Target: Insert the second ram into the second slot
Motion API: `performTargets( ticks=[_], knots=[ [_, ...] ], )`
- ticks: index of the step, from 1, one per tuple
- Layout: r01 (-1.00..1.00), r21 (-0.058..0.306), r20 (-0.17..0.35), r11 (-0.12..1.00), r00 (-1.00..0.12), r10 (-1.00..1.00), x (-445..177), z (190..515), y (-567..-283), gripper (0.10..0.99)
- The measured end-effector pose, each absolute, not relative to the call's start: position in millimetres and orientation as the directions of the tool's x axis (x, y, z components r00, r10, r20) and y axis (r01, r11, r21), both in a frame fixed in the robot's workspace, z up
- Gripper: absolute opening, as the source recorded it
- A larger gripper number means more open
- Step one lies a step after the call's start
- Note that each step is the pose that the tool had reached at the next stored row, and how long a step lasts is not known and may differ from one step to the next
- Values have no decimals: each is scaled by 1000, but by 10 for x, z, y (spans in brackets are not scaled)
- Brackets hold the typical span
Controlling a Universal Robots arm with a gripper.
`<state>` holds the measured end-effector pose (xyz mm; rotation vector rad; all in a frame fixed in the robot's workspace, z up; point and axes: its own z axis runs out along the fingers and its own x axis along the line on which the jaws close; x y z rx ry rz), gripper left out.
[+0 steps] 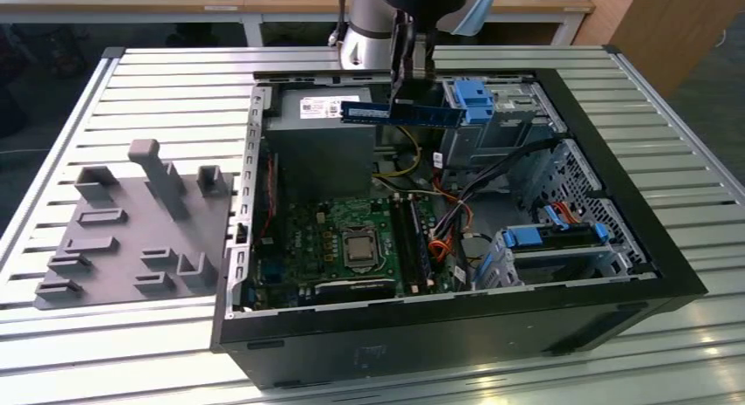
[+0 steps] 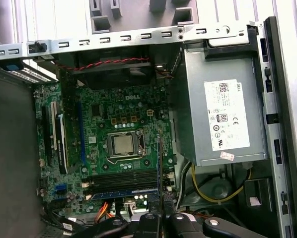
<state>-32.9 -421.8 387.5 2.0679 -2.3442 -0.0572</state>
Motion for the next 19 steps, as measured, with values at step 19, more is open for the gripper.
performTargets(
  ticks=[19],
  knots=[
    [-985,36,-6,167,-168,-986,-329,3874,-4218,137]
  ],
)
